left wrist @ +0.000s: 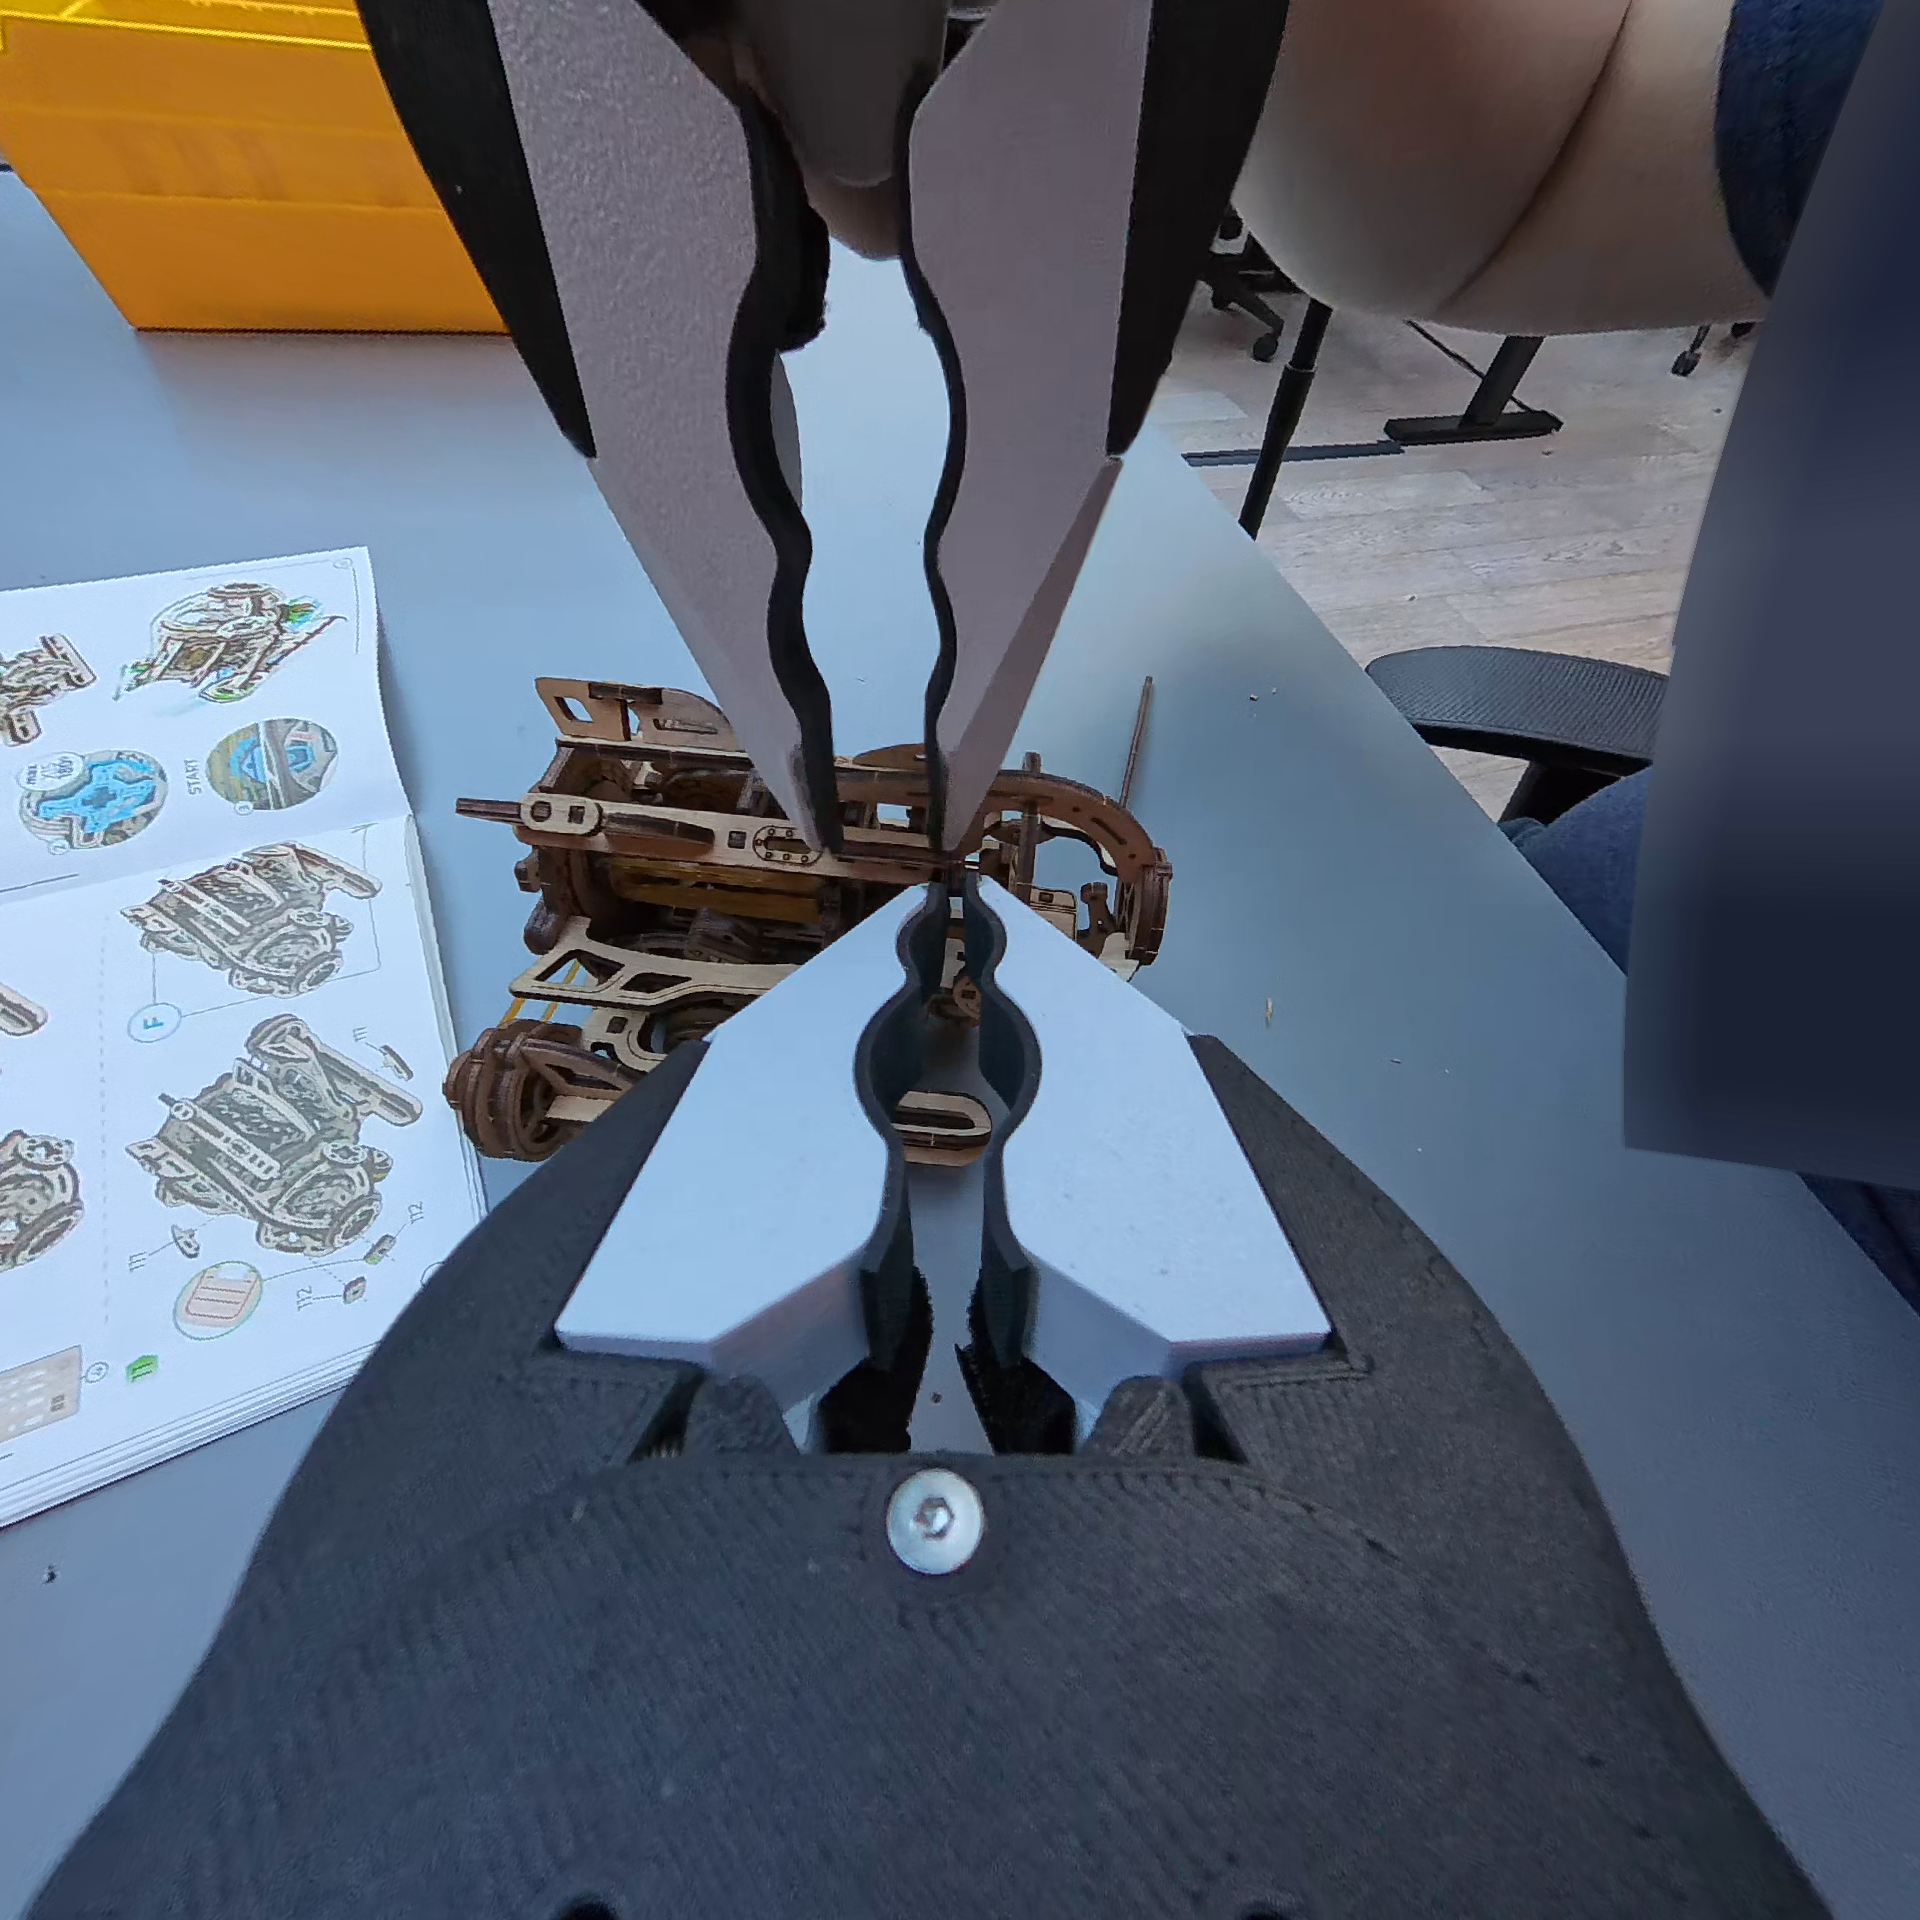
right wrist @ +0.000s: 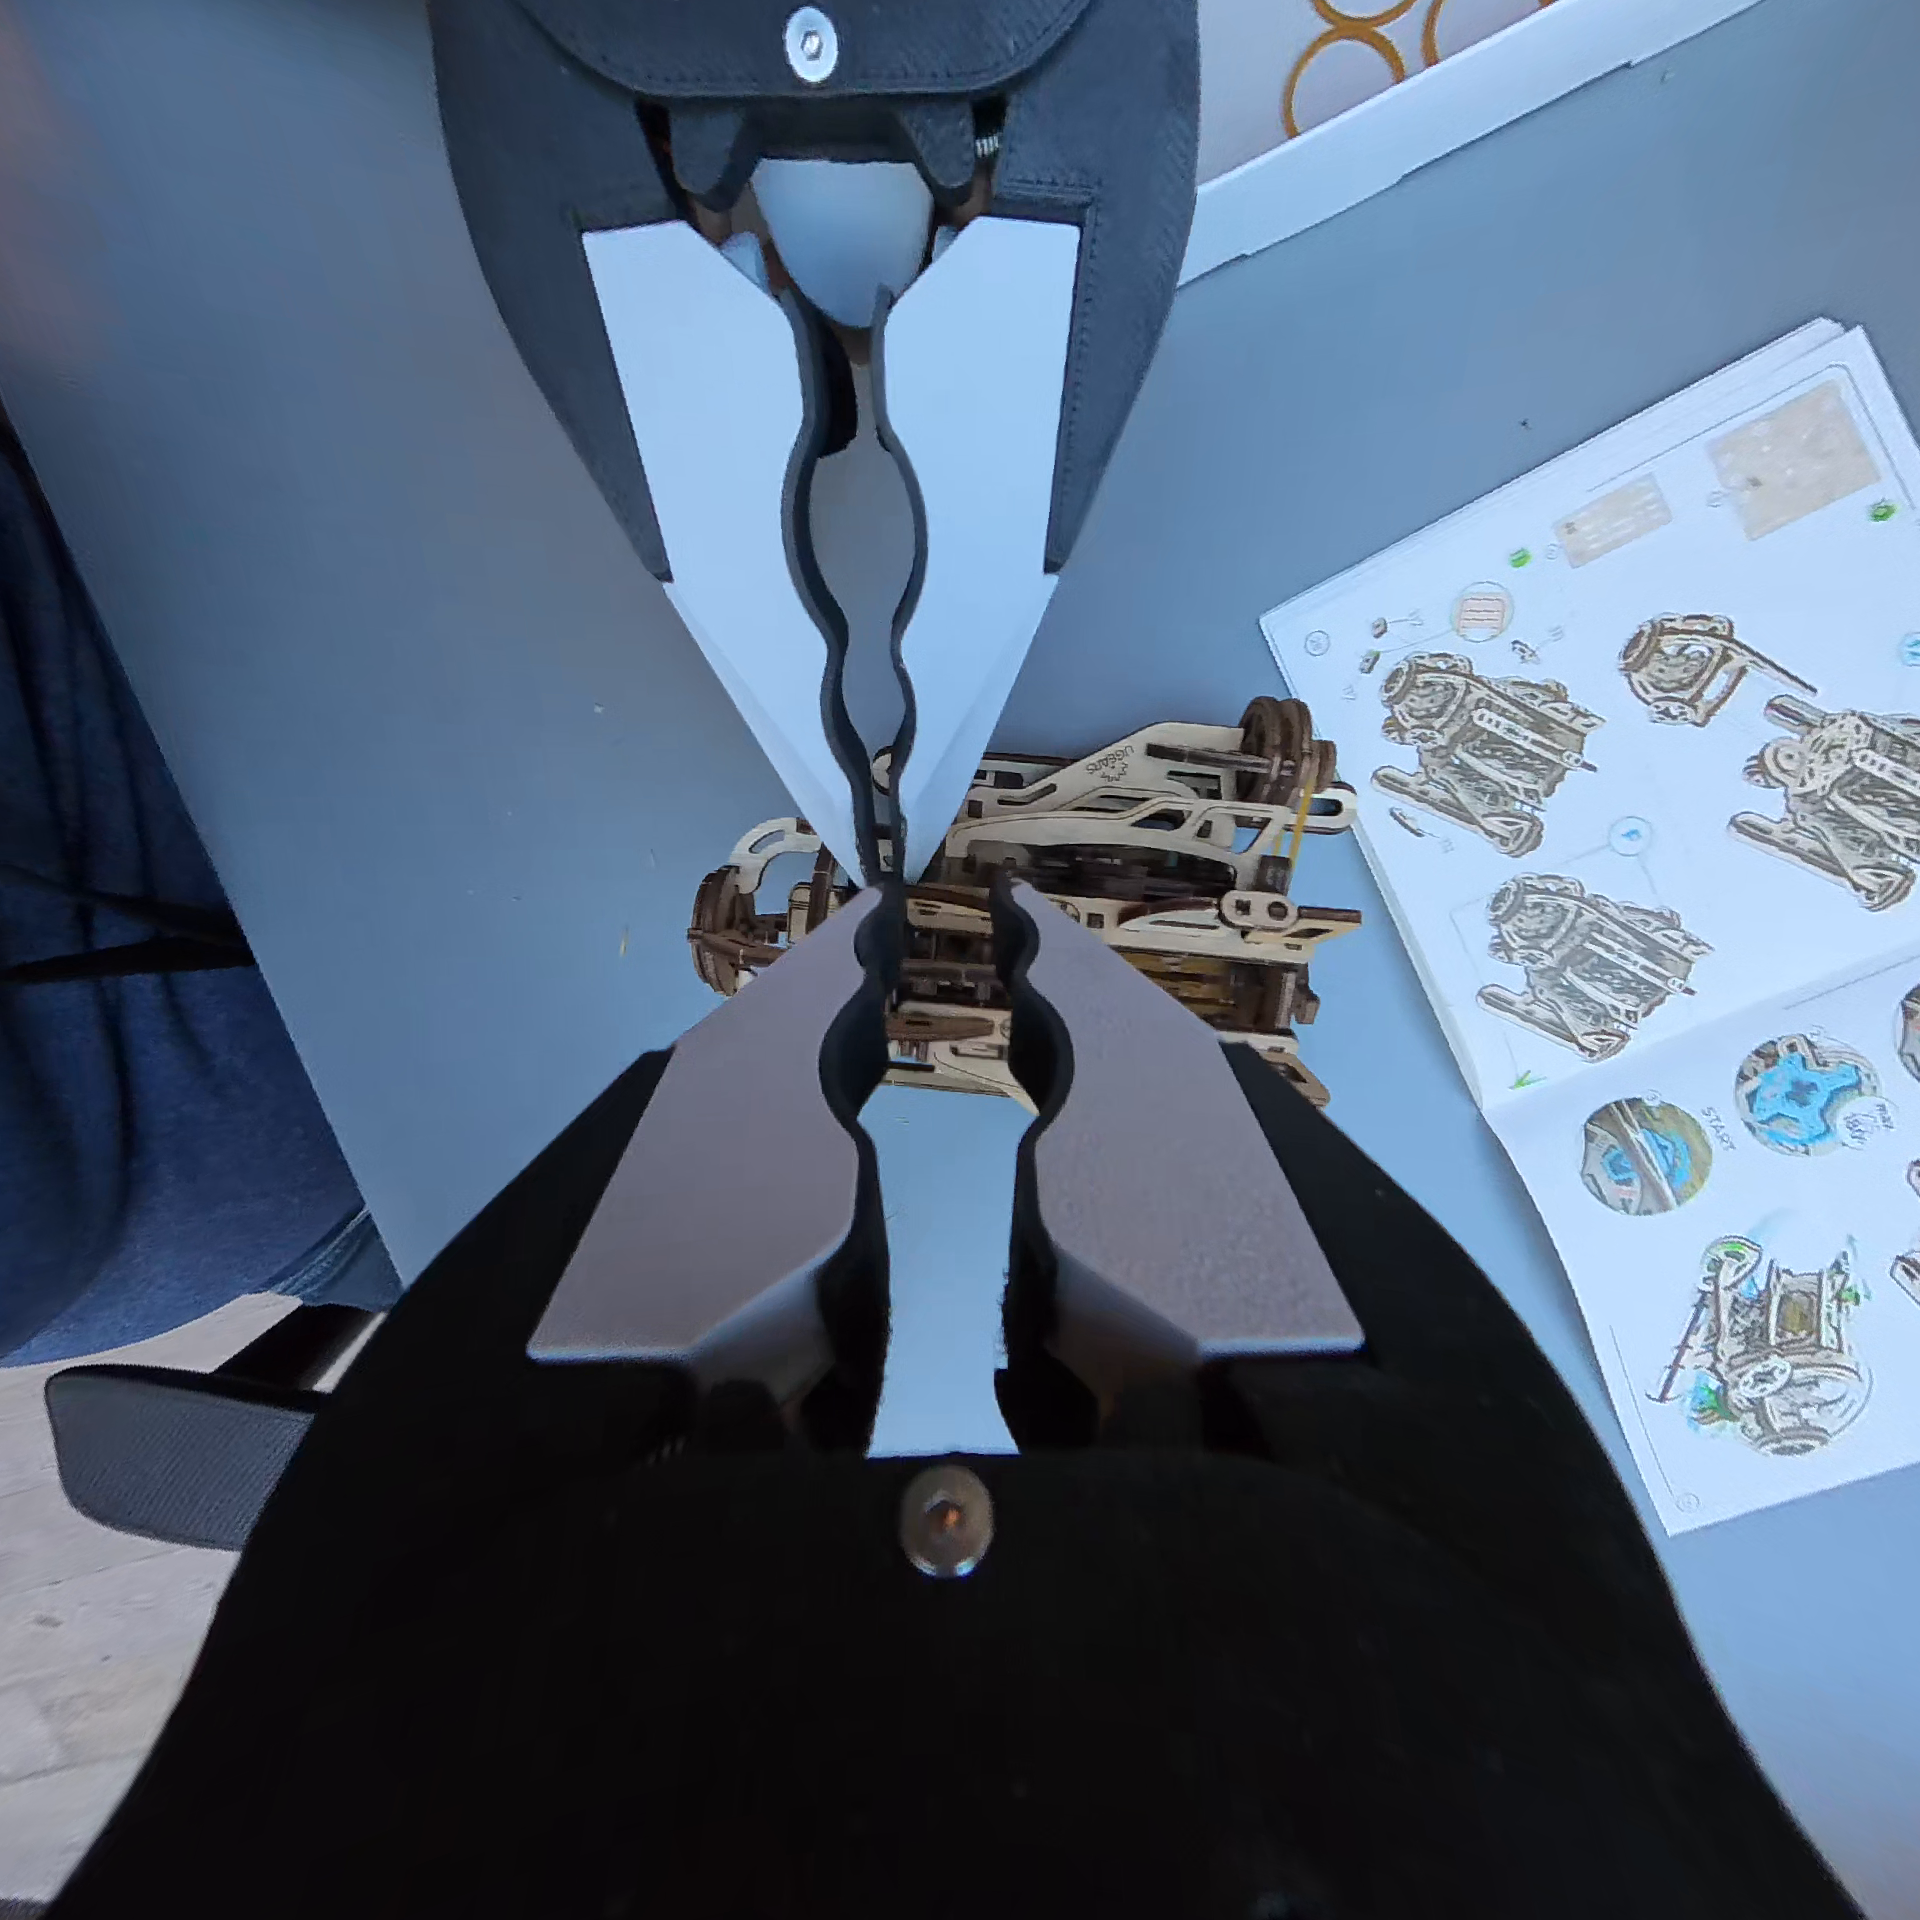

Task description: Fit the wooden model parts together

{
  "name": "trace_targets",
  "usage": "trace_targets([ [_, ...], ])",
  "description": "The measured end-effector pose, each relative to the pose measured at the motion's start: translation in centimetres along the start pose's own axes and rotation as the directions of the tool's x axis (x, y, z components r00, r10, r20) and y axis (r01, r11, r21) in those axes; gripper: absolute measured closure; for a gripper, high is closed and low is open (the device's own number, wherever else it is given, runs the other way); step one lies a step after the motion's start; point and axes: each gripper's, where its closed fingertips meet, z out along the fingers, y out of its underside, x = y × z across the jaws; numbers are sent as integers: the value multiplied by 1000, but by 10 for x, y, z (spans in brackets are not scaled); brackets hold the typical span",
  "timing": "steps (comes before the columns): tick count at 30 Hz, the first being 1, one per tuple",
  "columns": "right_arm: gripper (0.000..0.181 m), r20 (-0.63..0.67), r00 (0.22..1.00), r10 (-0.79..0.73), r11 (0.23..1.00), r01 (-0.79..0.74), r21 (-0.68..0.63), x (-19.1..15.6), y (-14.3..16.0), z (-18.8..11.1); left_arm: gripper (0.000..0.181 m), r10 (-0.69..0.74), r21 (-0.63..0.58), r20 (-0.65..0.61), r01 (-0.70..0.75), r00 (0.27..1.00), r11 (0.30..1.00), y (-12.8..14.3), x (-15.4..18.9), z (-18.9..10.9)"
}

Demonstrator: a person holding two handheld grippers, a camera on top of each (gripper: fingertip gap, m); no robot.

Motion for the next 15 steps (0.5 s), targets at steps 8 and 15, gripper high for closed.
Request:
trace_targets([
  [8,160,-27,1000,-10,997,8,-74,-2,3,0,181,3,4,-6,-3,1000,1000,0,-1,1],
  [15,160,-49,999,-4,984,-5,-181,-5,4,1,181,-2,9,-9,2,1000,1000,-1,-2,1],
])
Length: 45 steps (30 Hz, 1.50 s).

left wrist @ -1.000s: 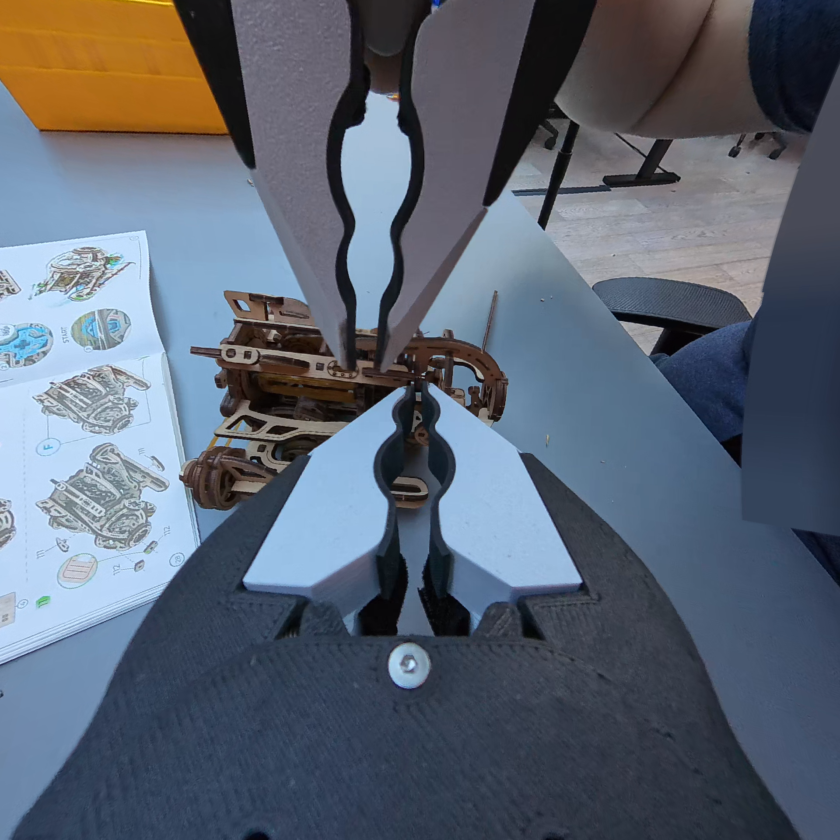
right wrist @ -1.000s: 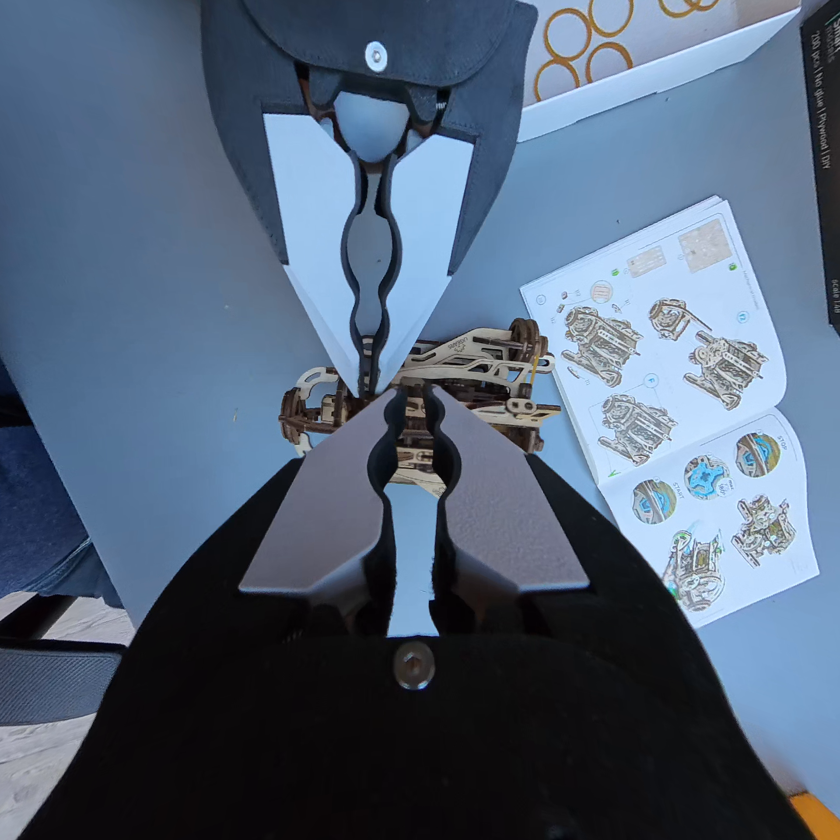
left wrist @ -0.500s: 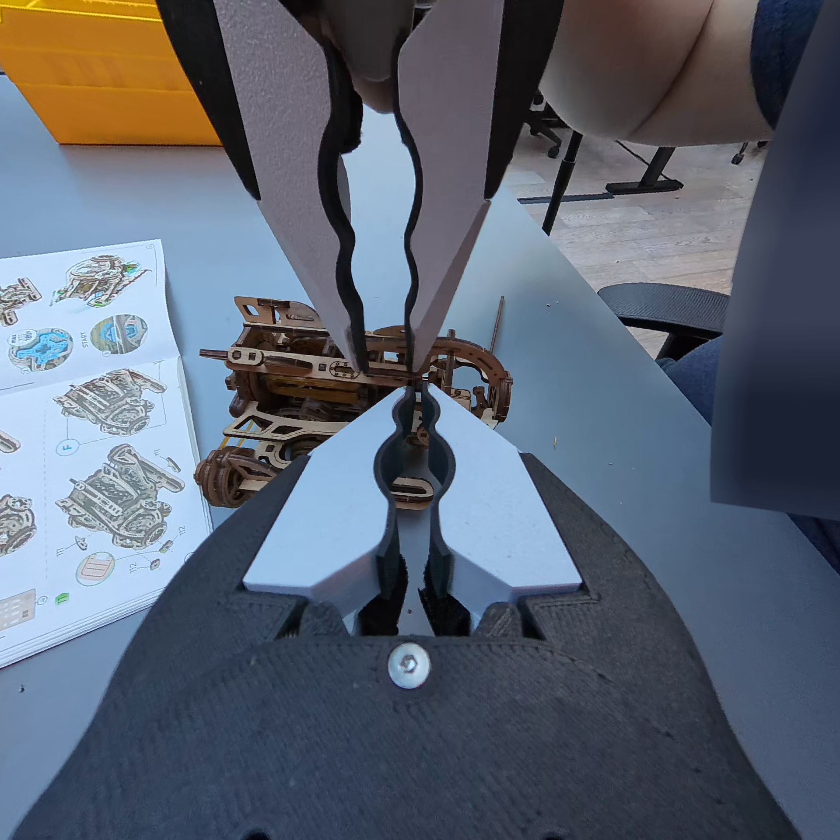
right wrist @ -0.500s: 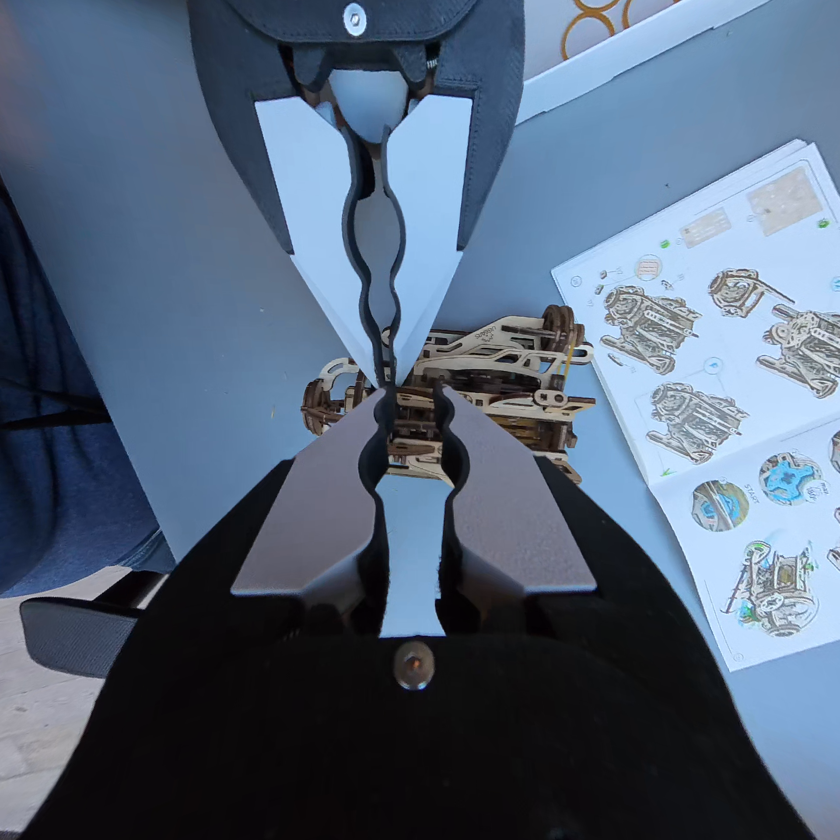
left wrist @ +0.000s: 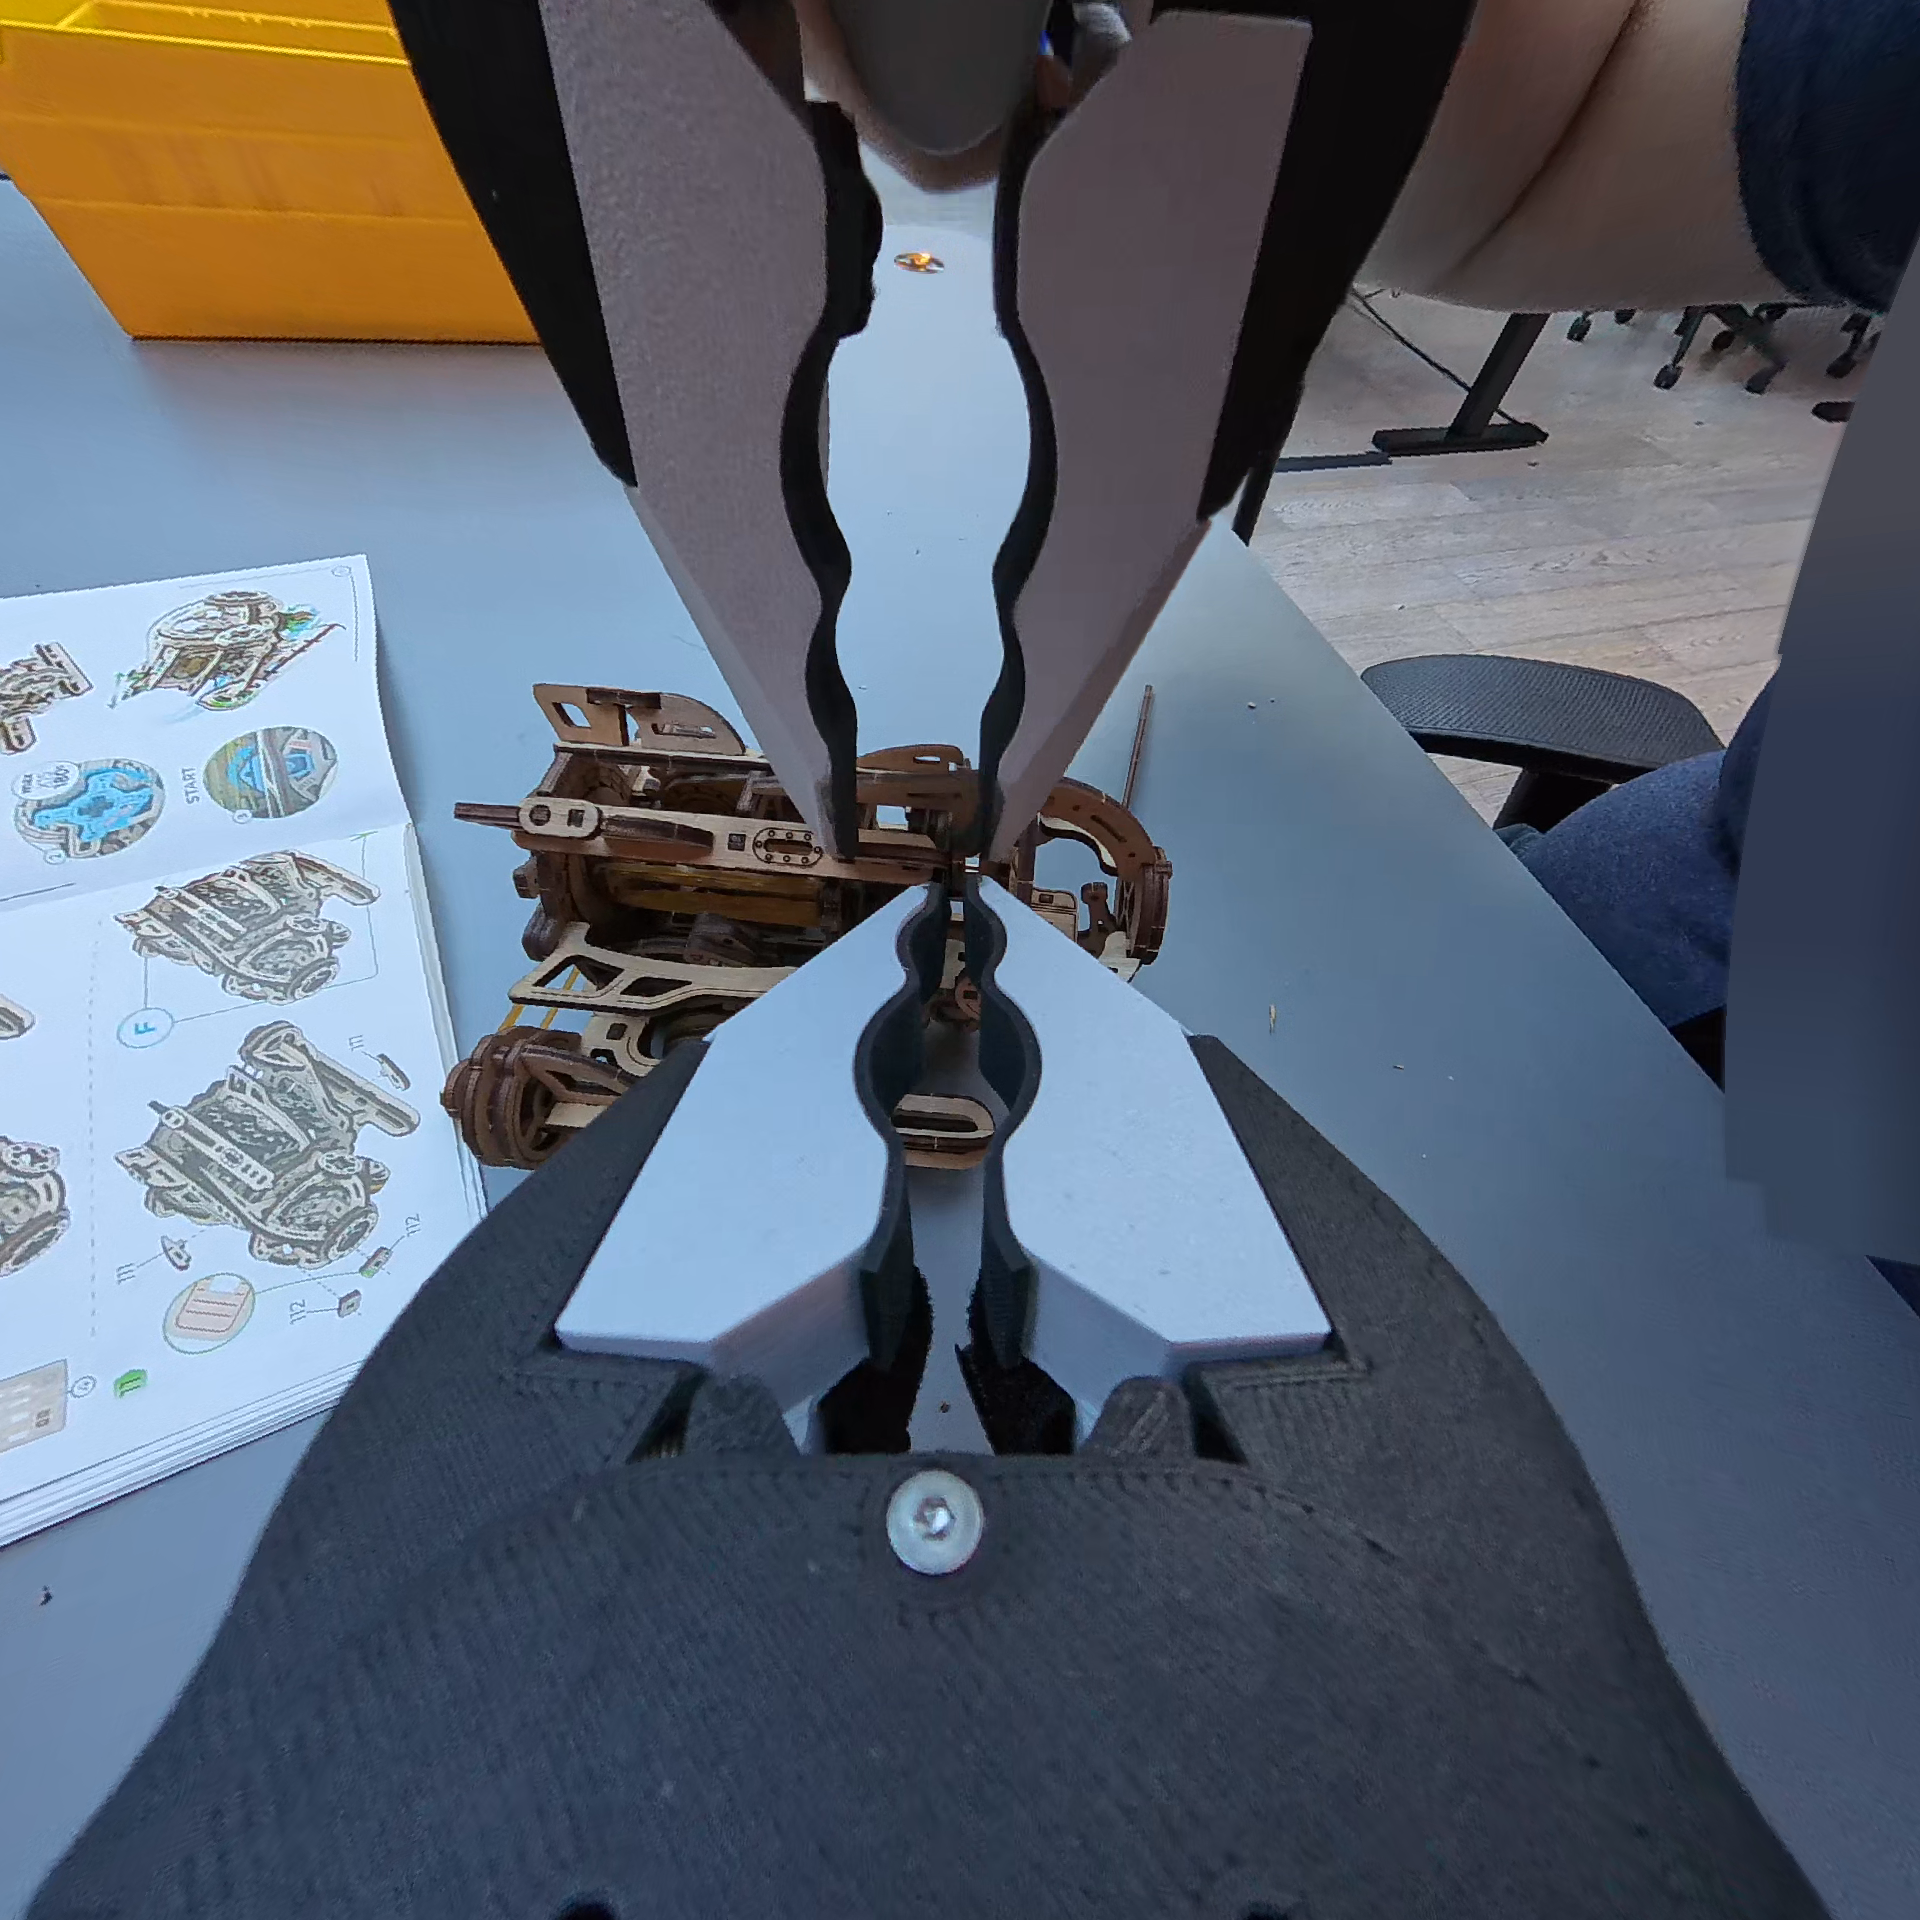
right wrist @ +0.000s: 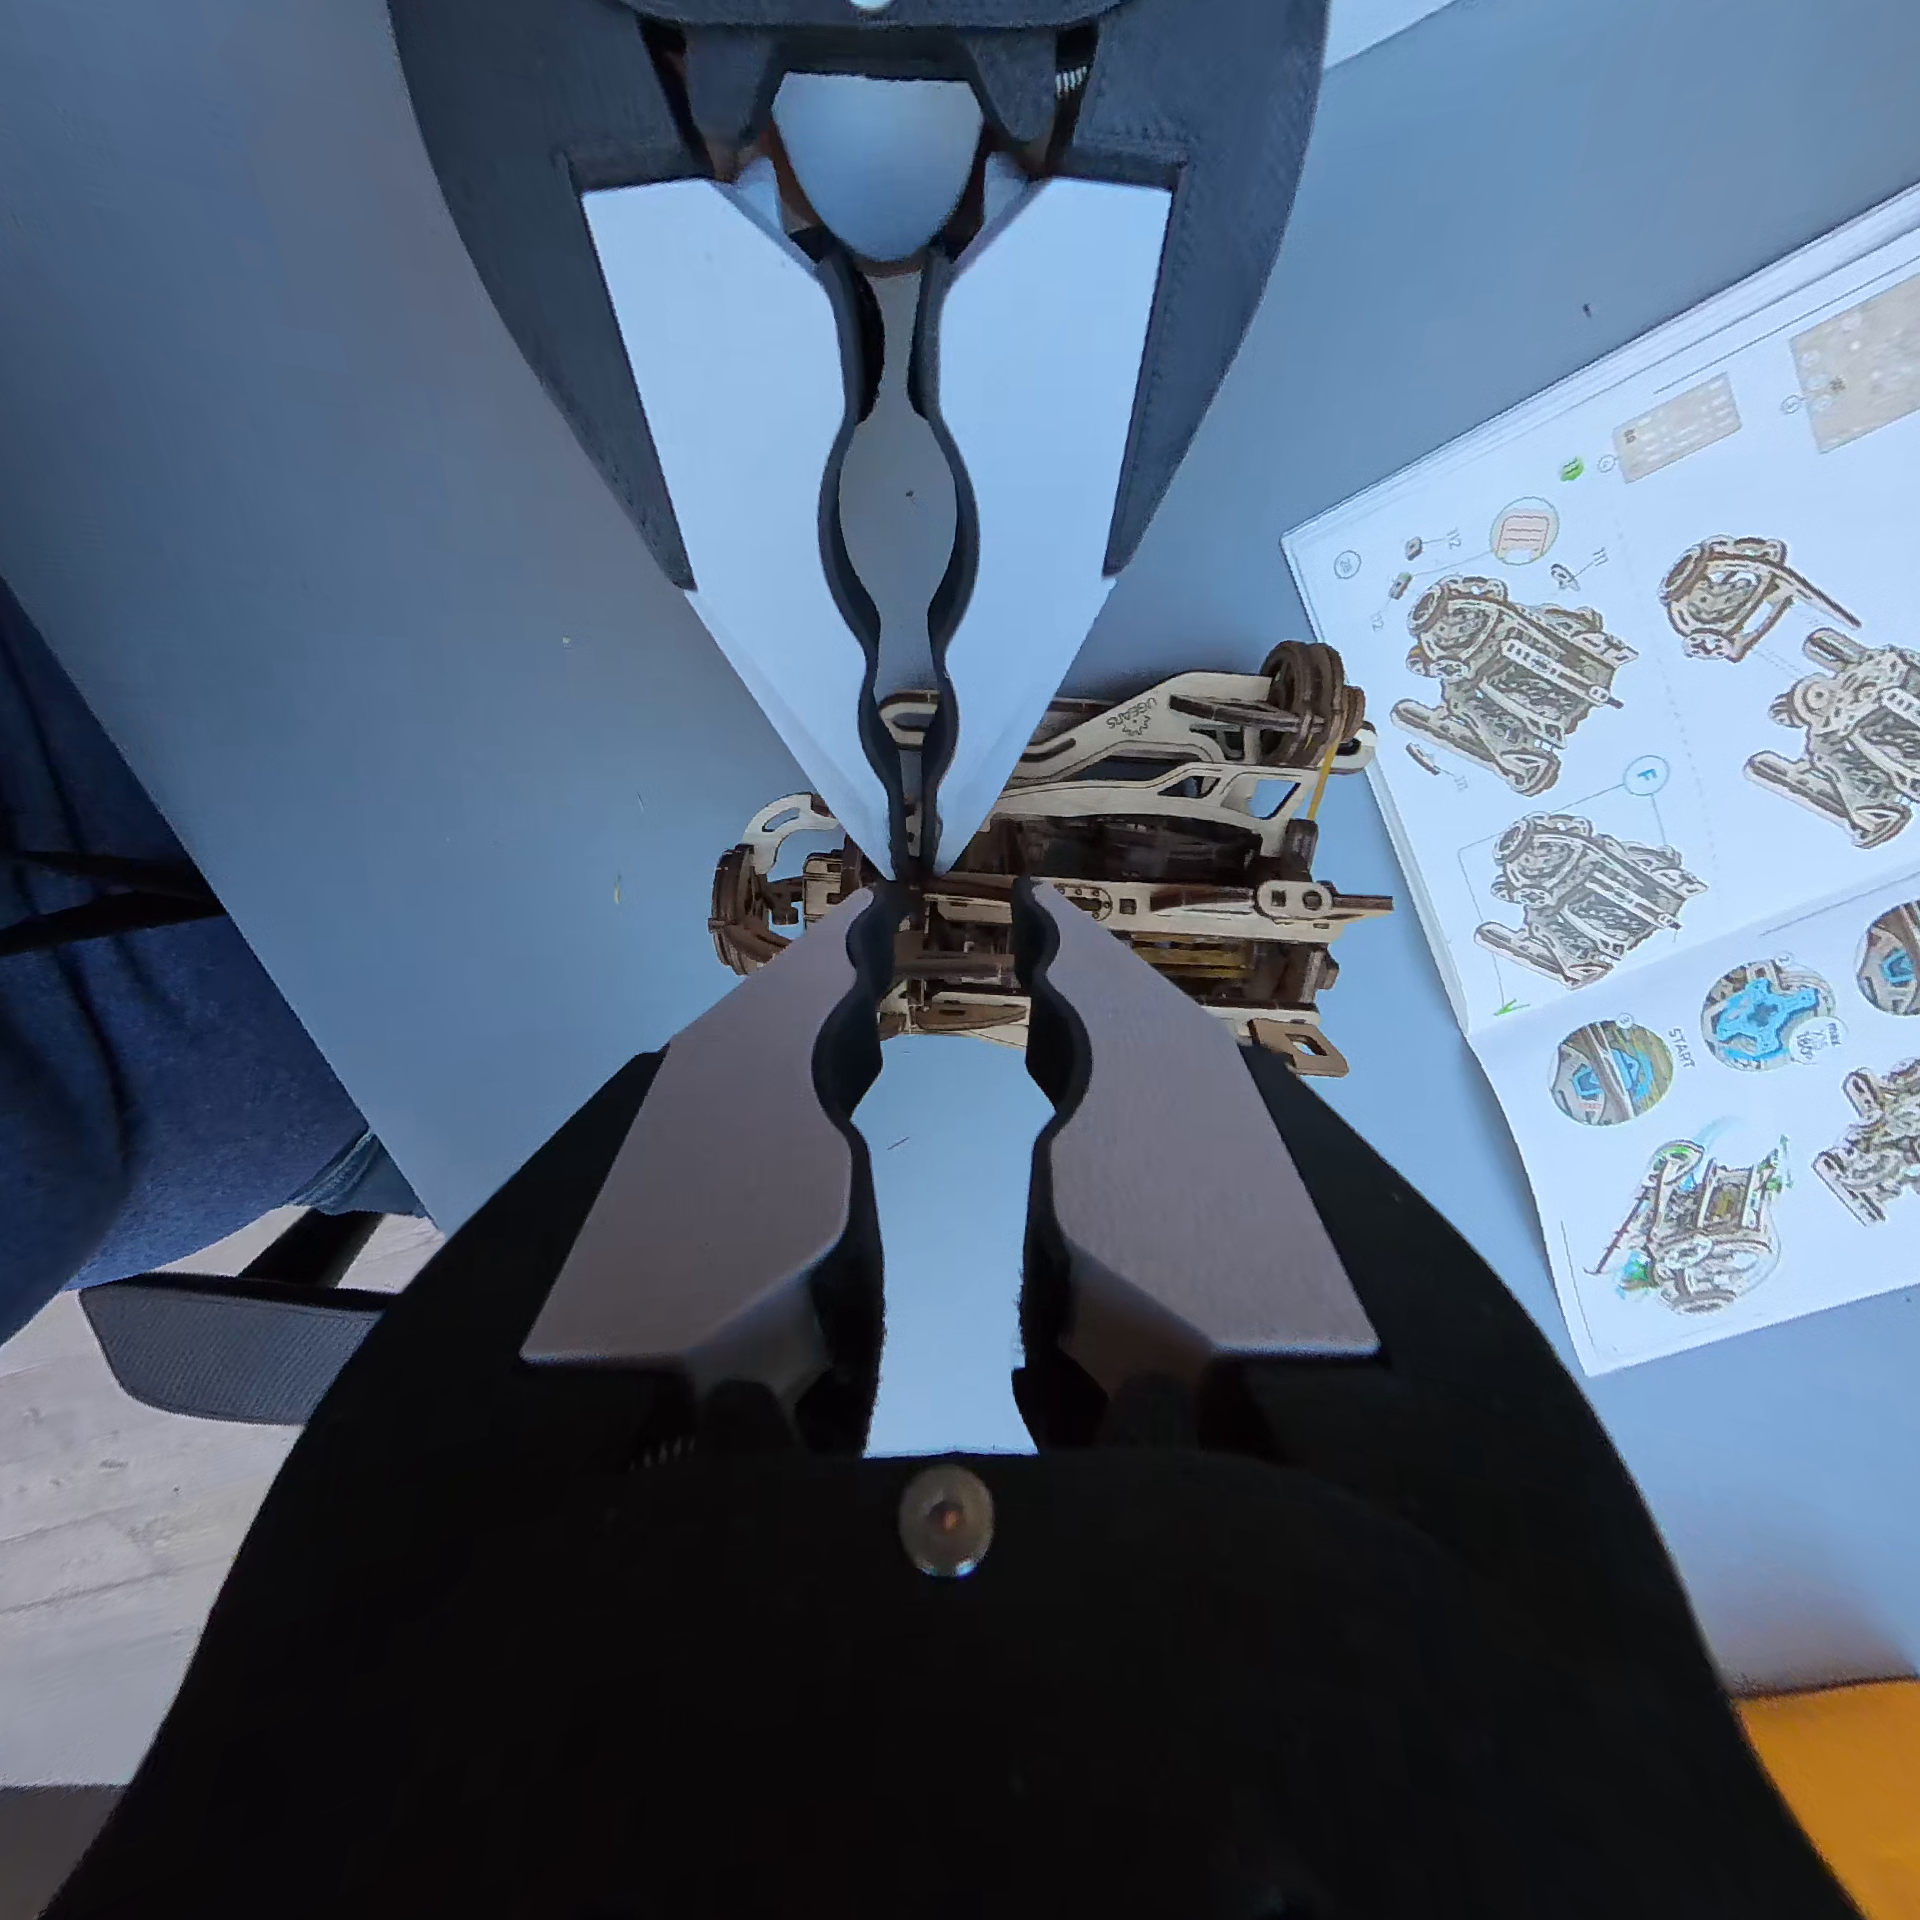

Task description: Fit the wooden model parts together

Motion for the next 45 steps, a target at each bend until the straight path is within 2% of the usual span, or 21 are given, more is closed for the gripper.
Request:
trace_targets([
  [8,159,-85,996,-28,988,14,-156,2,1,1,181,3,-2,6,-3,1000,1000,0,0,0],
  [15,161,-135,991,-22,978,-6,-208,7,0,0,181,1,5,4,-1,1000,1000,0,0,-1],
  [19,159,-110,994,-11,979,-12,-206,2,2,2,181,-3,6,1,3,1000,1000,0,0,0],
  [25,160,-101,995,-16,992,3,-130,4,2,0,181,-1,21,2,1,1000,1000,-2,-1,-1],
  [33,167,-59,997,41,996,-45,-75,5,1,0,181,11,29,3,-11,1000,1000,-2,-2,-2],
  [40,166,-58,998,26,997,-30,-72,5,1,0,181,10,37,0,-10,1000,999,-1,-1,-2],
  [45,165,-11,999,35,998,-36,-60,5,2,0,181,7,48,1,-7,1000,999,-1,-2,-3],
])
